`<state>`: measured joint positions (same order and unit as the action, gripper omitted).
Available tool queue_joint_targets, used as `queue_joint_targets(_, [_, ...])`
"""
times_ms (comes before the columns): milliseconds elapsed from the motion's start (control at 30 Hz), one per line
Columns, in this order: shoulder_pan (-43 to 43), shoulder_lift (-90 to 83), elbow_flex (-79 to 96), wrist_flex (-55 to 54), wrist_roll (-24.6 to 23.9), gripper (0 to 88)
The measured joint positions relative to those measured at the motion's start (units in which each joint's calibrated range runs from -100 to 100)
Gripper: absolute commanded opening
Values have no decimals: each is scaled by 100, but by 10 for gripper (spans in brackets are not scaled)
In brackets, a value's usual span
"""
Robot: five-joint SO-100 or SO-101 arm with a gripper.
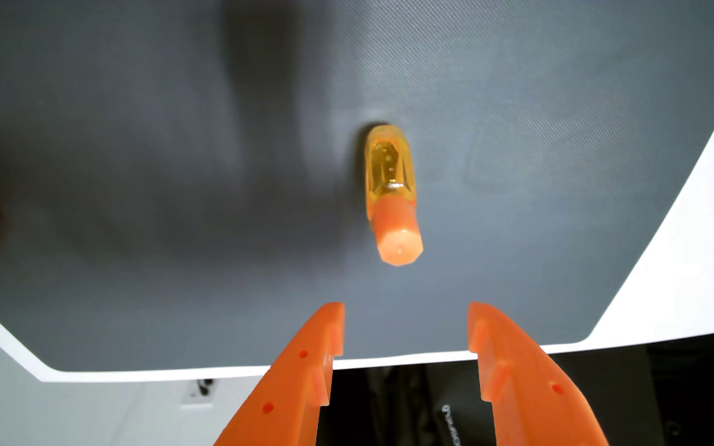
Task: Grab the eyedrops
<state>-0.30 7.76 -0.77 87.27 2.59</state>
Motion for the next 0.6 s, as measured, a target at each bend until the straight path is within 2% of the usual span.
queue_joint_targets(600, [-180, 466, 126, -296, 5, 171])
